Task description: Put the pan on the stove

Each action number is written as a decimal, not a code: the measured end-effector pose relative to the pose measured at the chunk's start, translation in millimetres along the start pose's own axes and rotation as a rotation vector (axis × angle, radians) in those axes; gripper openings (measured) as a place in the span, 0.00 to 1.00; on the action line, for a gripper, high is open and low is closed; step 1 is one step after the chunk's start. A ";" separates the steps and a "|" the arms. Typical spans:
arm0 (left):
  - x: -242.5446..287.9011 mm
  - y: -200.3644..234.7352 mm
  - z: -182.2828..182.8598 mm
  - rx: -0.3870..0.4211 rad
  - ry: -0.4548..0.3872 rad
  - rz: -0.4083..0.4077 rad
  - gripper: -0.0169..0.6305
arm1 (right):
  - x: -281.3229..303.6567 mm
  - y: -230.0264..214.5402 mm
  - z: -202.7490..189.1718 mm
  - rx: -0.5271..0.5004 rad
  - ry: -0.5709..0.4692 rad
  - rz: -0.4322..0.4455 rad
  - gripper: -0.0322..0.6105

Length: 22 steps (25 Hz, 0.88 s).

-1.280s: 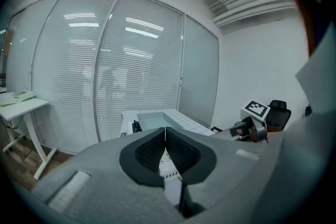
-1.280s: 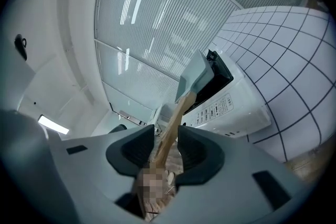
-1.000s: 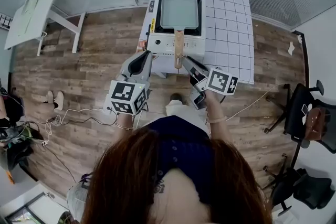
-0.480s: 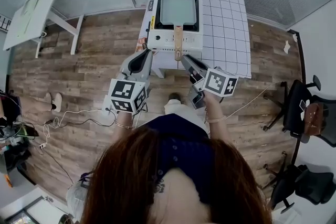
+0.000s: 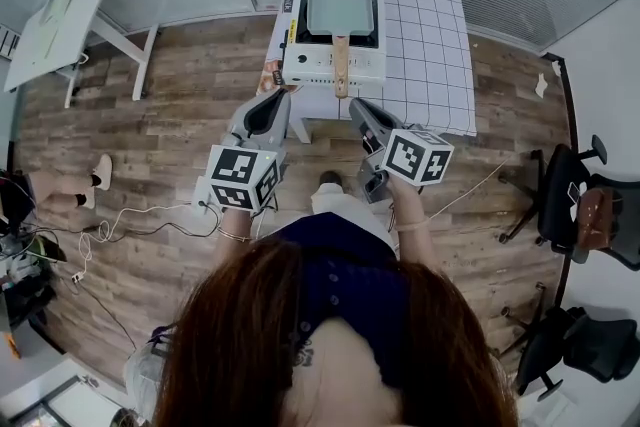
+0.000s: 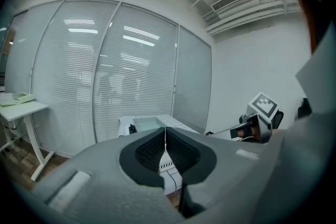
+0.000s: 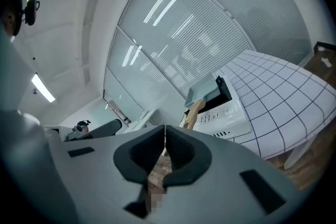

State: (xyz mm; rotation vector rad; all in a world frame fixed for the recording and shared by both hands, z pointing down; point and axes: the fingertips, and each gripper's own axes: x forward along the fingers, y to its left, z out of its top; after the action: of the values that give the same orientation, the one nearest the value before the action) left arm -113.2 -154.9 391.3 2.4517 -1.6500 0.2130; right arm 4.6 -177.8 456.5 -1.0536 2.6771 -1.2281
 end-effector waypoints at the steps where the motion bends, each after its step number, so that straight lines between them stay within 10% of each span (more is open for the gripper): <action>1: -2.6 -0.6 0.0 0.001 -0.001 -0.001 0.05 | -1.7 1.8 -0.8 -0.006 -0.004 -0.004 0.08; 22: -55.7 -19.5 -1.6 0.012 -0.036 -0.015 0.05 | -40.0 49.2 -15.3 -0.206 -0.129 -0.082 0.06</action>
State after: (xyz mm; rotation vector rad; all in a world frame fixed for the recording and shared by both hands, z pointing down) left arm -116.0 -97.1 379.5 2.4906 -1.6486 0.1784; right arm 3.2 -121.4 423.7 -1.2321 2.7289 -0.8736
